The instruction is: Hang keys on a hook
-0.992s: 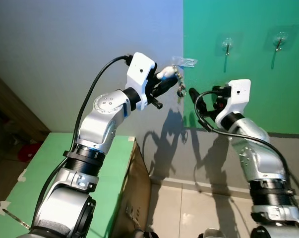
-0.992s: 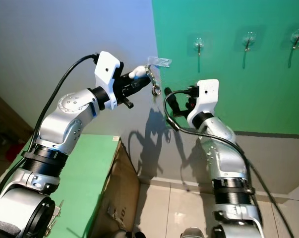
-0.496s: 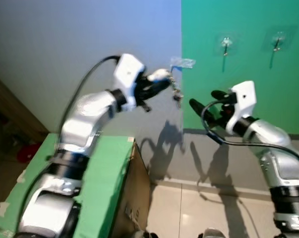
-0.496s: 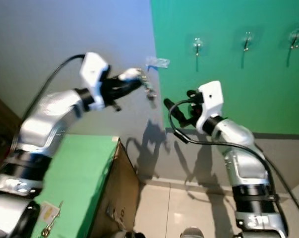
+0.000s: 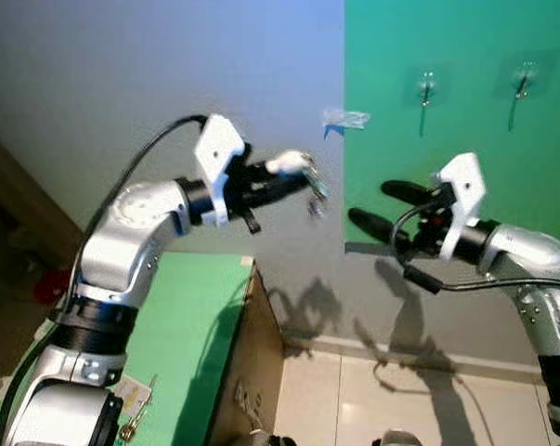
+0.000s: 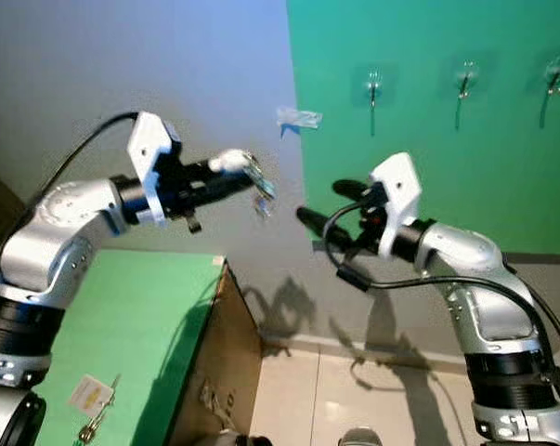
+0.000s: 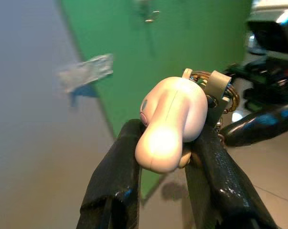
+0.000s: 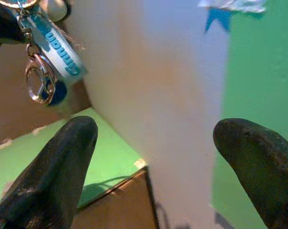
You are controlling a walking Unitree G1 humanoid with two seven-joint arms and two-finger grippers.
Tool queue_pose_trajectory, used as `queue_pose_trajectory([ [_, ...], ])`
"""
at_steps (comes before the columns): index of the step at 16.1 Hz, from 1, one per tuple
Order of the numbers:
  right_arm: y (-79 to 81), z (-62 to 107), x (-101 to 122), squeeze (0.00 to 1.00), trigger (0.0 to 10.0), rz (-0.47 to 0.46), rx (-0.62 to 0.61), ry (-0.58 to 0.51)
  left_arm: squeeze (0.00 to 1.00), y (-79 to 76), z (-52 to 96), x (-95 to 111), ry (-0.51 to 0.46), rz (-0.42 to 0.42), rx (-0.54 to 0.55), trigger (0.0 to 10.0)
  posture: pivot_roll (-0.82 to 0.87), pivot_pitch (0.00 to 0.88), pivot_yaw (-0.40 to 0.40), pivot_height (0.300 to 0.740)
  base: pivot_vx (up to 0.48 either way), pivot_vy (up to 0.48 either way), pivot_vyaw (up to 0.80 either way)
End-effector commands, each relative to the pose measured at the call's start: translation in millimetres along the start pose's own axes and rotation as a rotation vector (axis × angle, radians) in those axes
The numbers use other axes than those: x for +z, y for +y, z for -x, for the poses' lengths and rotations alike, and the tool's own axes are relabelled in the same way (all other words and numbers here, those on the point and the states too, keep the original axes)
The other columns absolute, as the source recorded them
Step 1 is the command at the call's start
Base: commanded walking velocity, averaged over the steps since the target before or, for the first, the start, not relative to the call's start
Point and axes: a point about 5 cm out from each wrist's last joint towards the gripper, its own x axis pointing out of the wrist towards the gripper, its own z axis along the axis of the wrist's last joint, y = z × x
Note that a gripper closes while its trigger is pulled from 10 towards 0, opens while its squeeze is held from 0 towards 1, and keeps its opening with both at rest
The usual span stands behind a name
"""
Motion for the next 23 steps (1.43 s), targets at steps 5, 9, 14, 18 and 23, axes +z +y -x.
queue_pose_trajectory([
  [5,15.1,-3.1,1.9,0.00,10.0,0.007,0.104,0.028,0.00,-8.0,1.1,-2.7,0.025,-0.005,-0.083,0.0,-0.25,0.013,0.184,0.740,0.000,0.000,0.00],
  [9,21.3,2.4,4.9,0.00,10.0,0.013,0.154,0.048,0.00,-0.1,1.2,-4.4,0.037,-0.014,-0.051,0.0,-0.25,0.019,0.179,0.740,0.000,0.000,0.00],
  [14,26.3,2.1,4.3,0.00,10.0,0.013,0.183,0.064,0.00,2.2,-1.3,-5.5,0.046,-0.033,-0.060,0.0,-0.25,0.025,0.178,0.740,0.000,0.000,0.00],
  [18,32.5,-7.8,7.2,0.00,10.0,-0.003,0.201,0.035,0.00,0.8,-6.5,-4.9,0.039,-0.040,-0.080,0.0,-0.25,0.026,0.181,0.740,0.000,0.000,0.00],
  [23,38.4,-14.8,17.4,0.00,10.0,-0.027,0.226,-0.020,0.00,-0.5,-11.1,-5.3,0.036,-0.048,-0.084,0.0,-0.25,0.025,0.179,0.740,0.000,0.000,0.00],
])
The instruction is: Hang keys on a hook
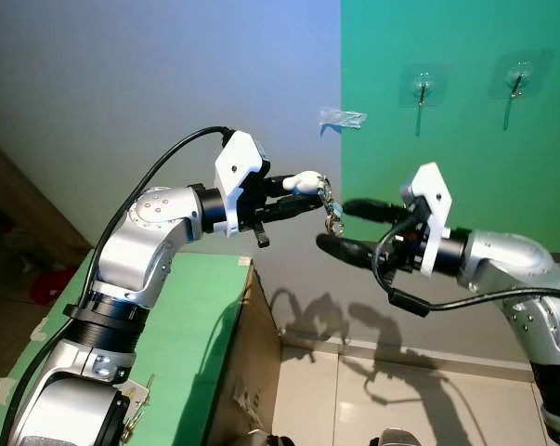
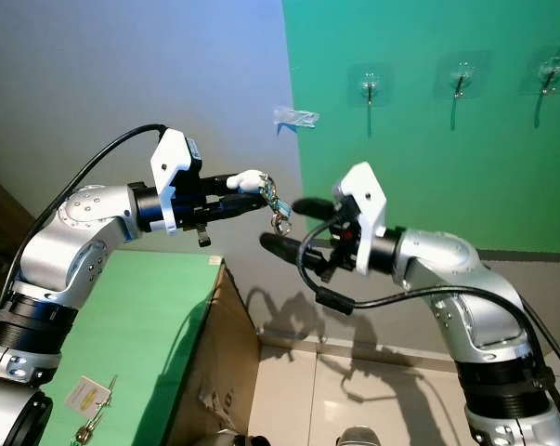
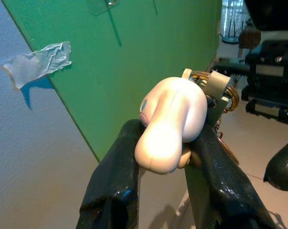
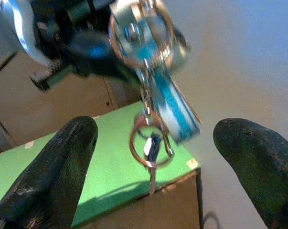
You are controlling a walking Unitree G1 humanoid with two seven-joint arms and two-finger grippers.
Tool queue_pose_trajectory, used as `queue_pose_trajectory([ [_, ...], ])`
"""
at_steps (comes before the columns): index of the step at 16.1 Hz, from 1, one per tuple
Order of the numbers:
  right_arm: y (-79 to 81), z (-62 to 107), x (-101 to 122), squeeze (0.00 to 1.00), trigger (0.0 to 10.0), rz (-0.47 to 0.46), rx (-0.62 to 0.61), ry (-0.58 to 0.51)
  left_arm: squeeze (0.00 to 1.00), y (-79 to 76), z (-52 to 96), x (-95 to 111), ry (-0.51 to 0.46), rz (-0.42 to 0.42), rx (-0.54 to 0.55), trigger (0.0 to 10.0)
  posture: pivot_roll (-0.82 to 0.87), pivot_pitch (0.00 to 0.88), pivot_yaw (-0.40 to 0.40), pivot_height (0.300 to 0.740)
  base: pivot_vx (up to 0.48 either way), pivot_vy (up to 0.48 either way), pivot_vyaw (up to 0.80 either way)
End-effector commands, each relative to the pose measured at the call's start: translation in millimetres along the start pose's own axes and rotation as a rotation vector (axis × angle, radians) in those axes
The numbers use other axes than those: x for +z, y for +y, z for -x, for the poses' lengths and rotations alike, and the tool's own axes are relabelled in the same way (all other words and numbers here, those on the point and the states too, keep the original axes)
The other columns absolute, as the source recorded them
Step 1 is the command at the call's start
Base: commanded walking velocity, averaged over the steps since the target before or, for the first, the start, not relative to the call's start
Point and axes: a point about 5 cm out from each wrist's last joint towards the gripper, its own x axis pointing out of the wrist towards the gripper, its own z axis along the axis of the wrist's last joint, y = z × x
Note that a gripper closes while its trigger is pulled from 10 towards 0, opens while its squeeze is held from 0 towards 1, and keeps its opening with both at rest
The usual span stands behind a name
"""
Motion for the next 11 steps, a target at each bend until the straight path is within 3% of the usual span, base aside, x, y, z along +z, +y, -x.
queue_pose_trajectory([
  [1,3.3,-3.1,6.8,0.00,10.0,0.002,0.012,-0.029,0.00,2.8,-1.1,4.9,0.002,-0.029,0.000,0.0,-0.25,0.027,0.179,0.740,0.000,0.000,0.00],
  [11,1.6,-4.3,6.8,0.00,10.0,-0.013,-0.009,-0.034,0.00,2.5,-3.3,5.5,-0.001,-0.034,0.000,0.0,-0.25,0.029,0.181,0.740,0.000,0.000,0.00],
])
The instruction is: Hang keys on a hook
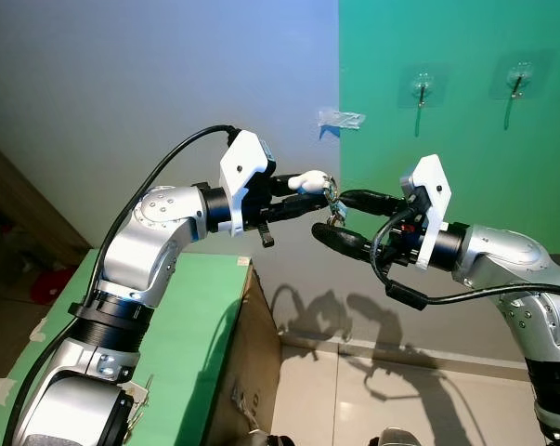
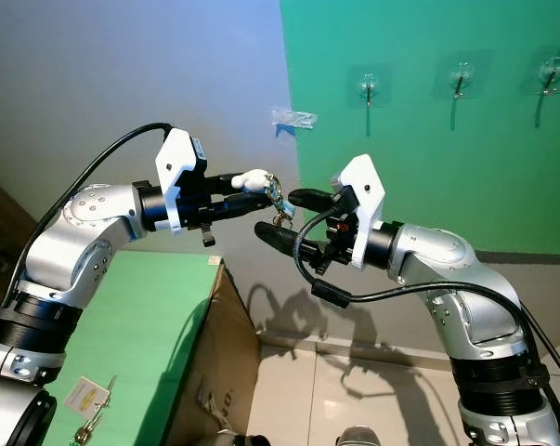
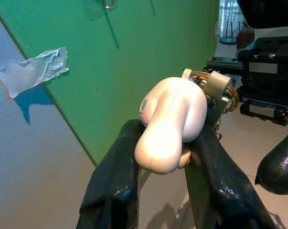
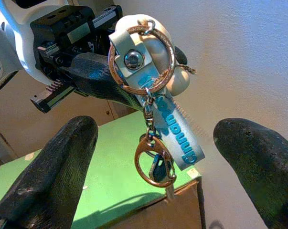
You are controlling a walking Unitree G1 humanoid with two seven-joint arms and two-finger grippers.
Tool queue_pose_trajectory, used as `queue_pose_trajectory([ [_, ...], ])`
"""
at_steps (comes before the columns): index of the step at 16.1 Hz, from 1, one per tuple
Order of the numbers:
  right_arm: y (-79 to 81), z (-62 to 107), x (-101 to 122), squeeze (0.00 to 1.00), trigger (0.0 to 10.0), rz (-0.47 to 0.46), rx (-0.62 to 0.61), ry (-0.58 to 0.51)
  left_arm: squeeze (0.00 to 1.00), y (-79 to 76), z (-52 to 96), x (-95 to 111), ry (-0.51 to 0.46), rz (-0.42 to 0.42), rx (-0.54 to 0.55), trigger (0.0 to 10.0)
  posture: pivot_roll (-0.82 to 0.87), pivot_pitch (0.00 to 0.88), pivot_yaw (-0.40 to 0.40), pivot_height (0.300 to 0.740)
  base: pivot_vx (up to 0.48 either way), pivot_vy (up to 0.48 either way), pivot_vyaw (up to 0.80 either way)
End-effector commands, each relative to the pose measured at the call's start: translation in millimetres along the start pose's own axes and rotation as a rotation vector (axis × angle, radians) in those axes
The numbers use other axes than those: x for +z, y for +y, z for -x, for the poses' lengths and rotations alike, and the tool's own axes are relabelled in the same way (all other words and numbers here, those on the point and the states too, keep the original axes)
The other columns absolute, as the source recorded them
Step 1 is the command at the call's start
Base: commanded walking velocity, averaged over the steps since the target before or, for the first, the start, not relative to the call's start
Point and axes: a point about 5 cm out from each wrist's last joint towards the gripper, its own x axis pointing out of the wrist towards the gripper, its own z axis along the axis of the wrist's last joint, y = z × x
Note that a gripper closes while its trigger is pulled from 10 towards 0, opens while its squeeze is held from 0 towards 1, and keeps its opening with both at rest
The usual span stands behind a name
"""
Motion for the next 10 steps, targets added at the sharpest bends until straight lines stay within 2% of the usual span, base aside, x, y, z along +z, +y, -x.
queue_pose_trajectory([
  [1,0.8,-1.3,-1.5,0.00,10.0,0.012,-0.002,0.023,0.00,6.4,1.4,5.3,0.004,-0.023,0.023,0.0,-0.24,0.032,0.180,0.740,0.000,0.000,0.00],
  [5,-1.6,-1.0,-10.9,0.00,10.0,0.011,-0.020,0.061,0.00,13.1,2.1,9.7,-0.013,-0.024,0.071,0.0,-0.24,0.034,0.180,0.740,0.000,0.000,0.00],
  [7,-7.7,-3.2,-13.3,0.00,10.0,0.014,-0.087,0.054,0.00,19.6,4.6,6.7,-0.018,-0.006,0.141,0.0,-0.25,0.036,0.182,0.740,0.000,0.000,0.00],
  [10,-9.3,-5.2,-16.7,0.00,10.0,0.004,-0.120,0.043,0.00,20.0,9.4,4.3,-0.020,0.011,0.160,0.0,-0.24,0.038,0.180,0.740,0.000,0.000,0.00],
])
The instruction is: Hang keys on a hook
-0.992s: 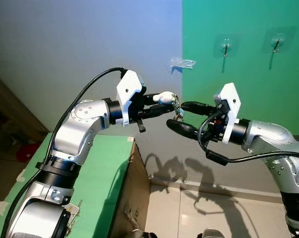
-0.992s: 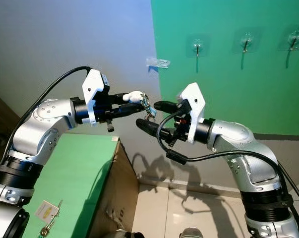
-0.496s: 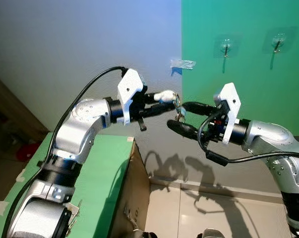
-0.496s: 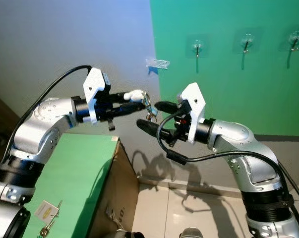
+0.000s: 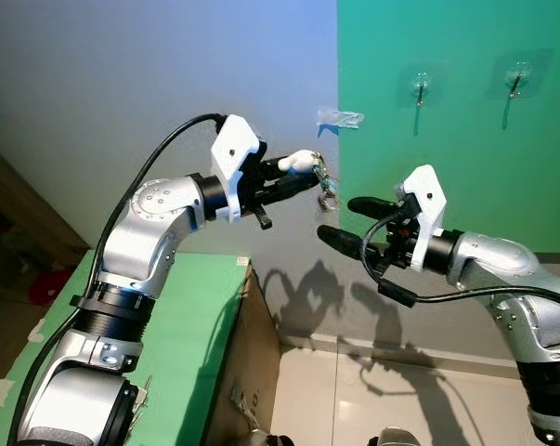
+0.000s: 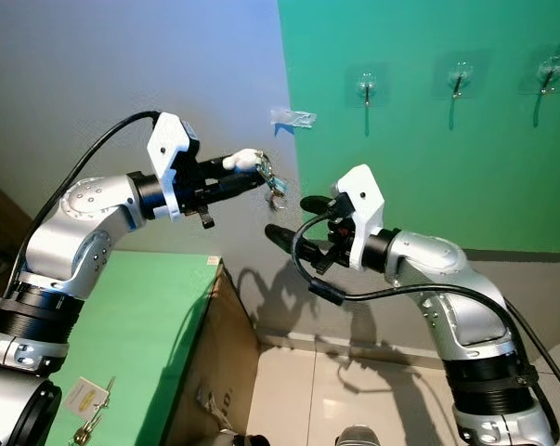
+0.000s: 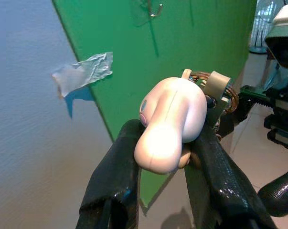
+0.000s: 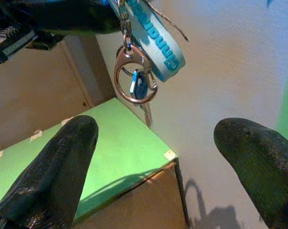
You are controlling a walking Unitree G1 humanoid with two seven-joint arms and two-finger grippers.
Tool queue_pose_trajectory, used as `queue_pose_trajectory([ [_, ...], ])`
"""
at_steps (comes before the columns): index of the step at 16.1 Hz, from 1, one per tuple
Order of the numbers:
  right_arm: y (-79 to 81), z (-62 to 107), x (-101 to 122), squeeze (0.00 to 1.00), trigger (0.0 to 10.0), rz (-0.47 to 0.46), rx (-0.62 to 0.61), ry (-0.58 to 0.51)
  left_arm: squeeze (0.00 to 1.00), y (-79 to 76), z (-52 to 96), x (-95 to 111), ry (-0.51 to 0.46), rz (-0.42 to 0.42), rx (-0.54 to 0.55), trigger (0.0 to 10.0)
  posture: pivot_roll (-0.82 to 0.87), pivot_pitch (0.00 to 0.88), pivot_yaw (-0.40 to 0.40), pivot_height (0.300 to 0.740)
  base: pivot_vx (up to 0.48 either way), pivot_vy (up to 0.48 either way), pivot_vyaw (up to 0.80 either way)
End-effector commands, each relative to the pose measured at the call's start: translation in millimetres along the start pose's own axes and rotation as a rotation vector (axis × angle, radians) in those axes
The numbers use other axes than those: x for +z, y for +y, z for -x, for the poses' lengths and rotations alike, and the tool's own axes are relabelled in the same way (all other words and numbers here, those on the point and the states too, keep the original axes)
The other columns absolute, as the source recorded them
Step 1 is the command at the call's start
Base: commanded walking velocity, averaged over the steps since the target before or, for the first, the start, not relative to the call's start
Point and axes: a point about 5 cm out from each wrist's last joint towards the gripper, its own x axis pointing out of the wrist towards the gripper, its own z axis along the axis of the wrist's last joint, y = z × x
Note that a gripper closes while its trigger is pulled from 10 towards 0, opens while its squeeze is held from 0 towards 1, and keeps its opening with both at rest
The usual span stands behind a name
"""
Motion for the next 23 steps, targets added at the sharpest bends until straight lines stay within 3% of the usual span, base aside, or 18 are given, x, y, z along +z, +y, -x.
queue_pose_trajectory([
  [1,2.5,-3.0,-0.4,0.00,10.0,0.008,0.004,-0.007,0.00,4.9,6.7,2.4,-0.003,-0.012,0.032,0.0,-0.24,0.039,0.179,0.740,0.000,0.000,0.00],
  [16,-1.5,-15.8,7.3,0.00,10.0,-0.018,-0.038,-0.062,0.00,-1.7,-1.1,6.2,-0.024,-0.014,0.004,0.0,-0.24,0.032,0.176,0.740,0.000,0.000,0.00],
  [17,-1.7,-16.0,7.1,0.00,9.2,-0.019,-0.039,-0.062,0.00,-1.5,-1.2,6.2,-0.023,-0.014,0.005,0.0,-0.24,0.032,0.176,0.740,0.000,0.000,0.00],
  [19,-2.4,-16.5,6.7,0.00,0.0,-0.026,-0.042,-0.063,0.00,-1.0,-1.4,6.3,-0.023,-0.013,0.008,0.0,-0.24,0.033,0.176,0.740,0.000,0.000,0.00],
  [23,-4.2,-17.0,6.9,0.00,0.0,-0.035,-0.053,-0.069,0.00,-1.6,-2.9,8.9,-0.034,-0.012,0.007,0.0,-0.24,0.032,0.175,0.740,0.000,0.000,0.00],
])
